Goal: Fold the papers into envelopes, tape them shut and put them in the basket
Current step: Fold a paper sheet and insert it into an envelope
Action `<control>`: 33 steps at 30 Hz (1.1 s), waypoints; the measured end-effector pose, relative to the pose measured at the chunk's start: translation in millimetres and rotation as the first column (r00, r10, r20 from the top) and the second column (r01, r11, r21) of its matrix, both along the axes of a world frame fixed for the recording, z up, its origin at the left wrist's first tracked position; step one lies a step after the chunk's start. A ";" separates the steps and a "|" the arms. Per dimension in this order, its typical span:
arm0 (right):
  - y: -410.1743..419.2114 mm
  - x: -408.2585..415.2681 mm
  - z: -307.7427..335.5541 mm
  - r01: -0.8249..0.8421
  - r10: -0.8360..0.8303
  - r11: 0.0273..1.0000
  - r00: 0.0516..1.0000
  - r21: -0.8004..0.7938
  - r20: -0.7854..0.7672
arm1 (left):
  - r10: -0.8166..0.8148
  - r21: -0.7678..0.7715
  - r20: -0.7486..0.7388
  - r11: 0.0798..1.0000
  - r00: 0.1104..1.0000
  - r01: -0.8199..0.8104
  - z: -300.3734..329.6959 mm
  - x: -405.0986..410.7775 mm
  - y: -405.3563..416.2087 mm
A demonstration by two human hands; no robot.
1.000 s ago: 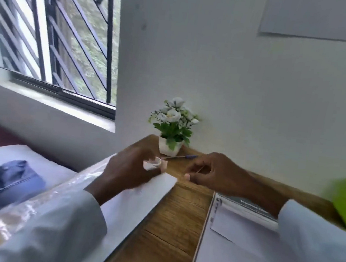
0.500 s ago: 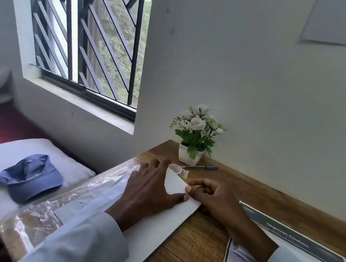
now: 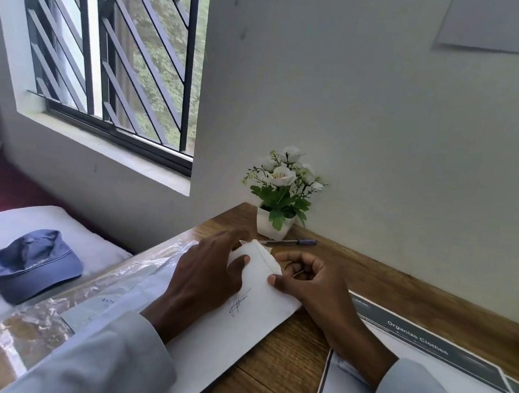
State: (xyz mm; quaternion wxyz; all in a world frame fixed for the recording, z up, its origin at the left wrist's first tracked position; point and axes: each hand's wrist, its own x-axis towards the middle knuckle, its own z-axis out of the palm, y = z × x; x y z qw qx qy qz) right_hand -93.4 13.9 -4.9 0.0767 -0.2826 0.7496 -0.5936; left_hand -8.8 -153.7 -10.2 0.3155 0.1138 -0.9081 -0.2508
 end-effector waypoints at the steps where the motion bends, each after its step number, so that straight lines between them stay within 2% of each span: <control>1: 0.3 0.4 1.5 -0.002 0.002 1.000 1.000 -0.008 0.009 | -0.004 0.004 -0.011 1.000 1.000 0.004 0.6 0.1 0.1; 5: 2.4 -0.6 9.0 0.003 -0.003 1.000 0.998 -0.006 0.064 | -0.036 0.014 -0.087 0.999 0.996 0.037 4.6 3.0 0.3; 11: 12.7 1.4 35.9 -0.039 0.039 0.999 0.999 -0.021 -0.004 | -0.131 -0.070 -0.219 0.990 0.967 0.119 26.9 7.6 3.0; 14: 22.4 4.1 54.0 -0.069 0.069 0.996 0.998 -0.055 -0.008 | -0.176 -0.140 -0.222 0.979 0.959 0.147 46.6 5.9 8.6; 18: 37.9 6.0 72.4 -0.082 0.089 0.993 0.993 -0.085 0.074 | -0.271 -0.192 -0.205 0.953 0.941 0.233 73.8 -5.4 20.3; 21: 56.5 6.5 76.2 -0.039 0.050 0.994 0.993 -0.099 0.109 | -0.342 -0.207 -0.211 0.931 0.916 0.300 88.4 -18.1 37.6; 24: 79.3 5.1 77.2 0.085 -0.070 0.986 0.992 -0.146 0.107 | -0.375 -0.266 -0.206 0.910 0.904 0.317 92.4 -31.6 57.3; 28: 119.3 -2.4 81.6 0.206 -0.159 0.927 0.972 -0.313 0.172 | -0.438 -0.489 -0.178 0.816 0.881 0.307 79.0 -37.1 80.4; 31: 153.0 -7.4 79.8 0.258 -0.180 0.894 0.956 -0.365 0.233 | -0.433 -0.566 -0.028 0.750 0.901 0.343 56.0 -44.0 98.7; 33: 169.8 -7.7 71.3 0.281 -0.175 0.874 0.943 -0.395 0.283 | -0.390 -0.575 0.067 0.737 0.918 0.355 40.0 -50.9 107.0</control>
